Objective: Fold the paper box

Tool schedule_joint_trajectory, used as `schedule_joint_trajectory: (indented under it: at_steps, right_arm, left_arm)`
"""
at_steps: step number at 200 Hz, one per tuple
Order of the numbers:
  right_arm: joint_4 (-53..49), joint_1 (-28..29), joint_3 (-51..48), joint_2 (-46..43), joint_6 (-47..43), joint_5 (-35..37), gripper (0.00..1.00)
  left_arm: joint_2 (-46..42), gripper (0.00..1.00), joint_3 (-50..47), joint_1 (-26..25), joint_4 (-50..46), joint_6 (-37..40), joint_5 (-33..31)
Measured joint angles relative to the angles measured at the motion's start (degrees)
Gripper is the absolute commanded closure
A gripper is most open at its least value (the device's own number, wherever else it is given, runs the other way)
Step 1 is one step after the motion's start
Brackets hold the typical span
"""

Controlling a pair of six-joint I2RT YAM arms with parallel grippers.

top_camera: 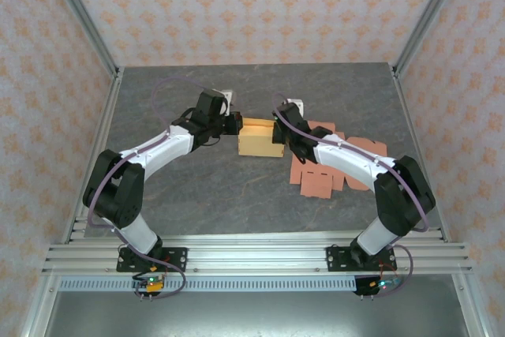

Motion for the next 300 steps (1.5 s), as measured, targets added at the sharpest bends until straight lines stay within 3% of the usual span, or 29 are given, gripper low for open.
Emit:
schedule_joint_trajectory:
  at_steps: [51,164,172,181,207,236,279,300]
  right_arm:
    - [0.4,0.5,-0.4,0.0,0.0,1.0,1.0]
    - [3.7,1.7,-6.7,-1.5,0.5,0.8,1.0]
    - [3.9,1.7,-6.9,-1.6,0.6,0.8,0.93]
    - [4.4,1.7,-6.9,-1.7,1.1,0.8,0.83]
    - [6.0,1.7,-7.0,-2.1,2.3,0.3,0.73]
    - [7.7,1.8,-8.2,-3.8,0.5,-1.0,0.53]
    - [9.5,-0.7,-9.6,-7.6,-2.6,-5.6,0.5]
    - [9.7,-4.1,-9.8,-8.4,-3.5,-8.9,0.38]
  left_arm:
    - [0.0,1.0,-2.0,-0.6,2.5,-2.7,-1.4]
    - [-5.0,1.0,-13.6,-5.9,6.3,6.2,-7.5]
    - [-5.1,0.99,-13.7,-5.9,6.9,6.1,-7.7]
    - [-5.1,0.97,-13.8,-5.9,7.3,5.5,-7.9]
    - [-5.1,0.89,-13.8,-5.9,8.2,3.7,-7.9]
    - [-5.1,0.7,-13.7,-6.1,8.9,2.4,-7.6]
    - [-5.7,0.44,-13.4,-6.6,10.0,1.6,-6.9]
    - [-7.2,0.34,-12.7,-6.2,9.9,1.6,-6.1]
